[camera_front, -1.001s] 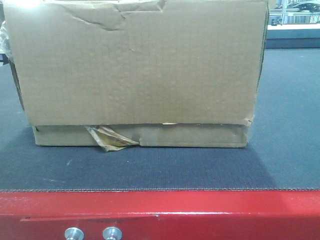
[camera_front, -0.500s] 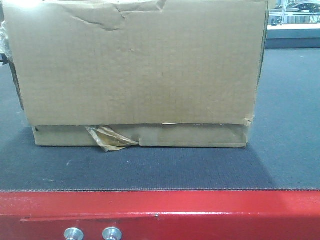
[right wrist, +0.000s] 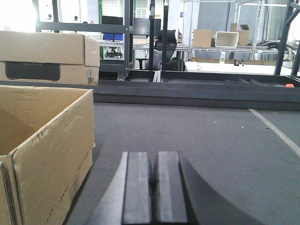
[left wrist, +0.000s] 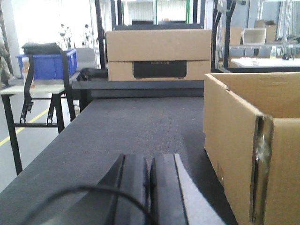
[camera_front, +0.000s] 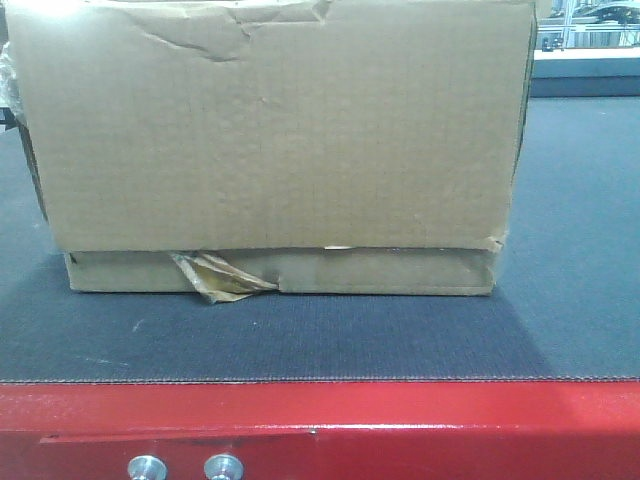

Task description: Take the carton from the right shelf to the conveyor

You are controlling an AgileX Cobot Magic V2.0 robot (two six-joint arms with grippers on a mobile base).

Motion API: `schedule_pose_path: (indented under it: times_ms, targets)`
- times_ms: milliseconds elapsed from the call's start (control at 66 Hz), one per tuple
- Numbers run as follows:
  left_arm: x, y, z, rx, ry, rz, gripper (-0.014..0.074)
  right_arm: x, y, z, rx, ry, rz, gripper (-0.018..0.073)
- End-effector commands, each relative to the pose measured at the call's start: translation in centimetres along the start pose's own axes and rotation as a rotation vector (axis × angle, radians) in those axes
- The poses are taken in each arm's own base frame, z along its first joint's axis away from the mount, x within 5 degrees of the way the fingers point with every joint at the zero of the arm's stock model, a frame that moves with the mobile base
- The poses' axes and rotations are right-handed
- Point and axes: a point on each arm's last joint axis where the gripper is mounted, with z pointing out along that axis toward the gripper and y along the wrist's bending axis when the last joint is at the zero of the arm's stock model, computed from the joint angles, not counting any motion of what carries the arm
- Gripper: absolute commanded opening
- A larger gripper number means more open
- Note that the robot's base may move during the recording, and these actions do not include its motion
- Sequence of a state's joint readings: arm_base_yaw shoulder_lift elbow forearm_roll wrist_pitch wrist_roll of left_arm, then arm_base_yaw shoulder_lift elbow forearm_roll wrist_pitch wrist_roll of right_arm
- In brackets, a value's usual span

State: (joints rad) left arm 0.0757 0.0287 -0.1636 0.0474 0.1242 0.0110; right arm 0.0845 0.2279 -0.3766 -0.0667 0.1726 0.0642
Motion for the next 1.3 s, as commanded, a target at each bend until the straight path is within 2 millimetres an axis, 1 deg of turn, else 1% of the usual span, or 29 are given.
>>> schedule_pose_path:
  times_ms: [0,30,76,106,152,212,1152,1289]
  targets:
    - [2.1,-0.2,0.1,0.002,-0.035,0.004,0.0015,-0.3,0.0,-0.1,0.005,-0.032,-0.017,-0.0066]
    - [3.1,-0.2,0.2,0.004,-0.017,0.001,0.0015,-0.3,0.0,-0.1,0.005,-0.032,-0.017,-0.0066]
    - [3.9,-0.3,0.3,0.005,-0.023,-0.005,0.0015,-0.3,0.0,-0.1,0.005,-0.032,-0.017,-0.0066]
    - [3.8,-0.3,0.3,0.004,-0.04,-0.005,0.0015,-0.3,0.0,-0.1,0.005,-0.032,-0.017,-0.0066]
    - [4.3,-0.3,0.3,0.006,0.02,-0.005,0.0015,-0.3,0.0,-0.1,0.005,-0.032,-0.017,-0.0066]
    - [4.5,-0.3,0.3,0.006,0.041,-0.004,0.0015,-0.3,0.0,-0.1,0.005,-0.032,-0.017,-0.0066]
    - [4.5,-0.3,0.3,0.006,0.042,-0.004,0.0015,-0.3,0.0,-0.1,0.005,-0.035,-0.017,-0.0066]
    - [4.5,-0.3,0.3,0.006,0.042,-0.004,0.0015,-0.1,0.0,-0.1,0.008,-0.019,0.004,-0.0066]
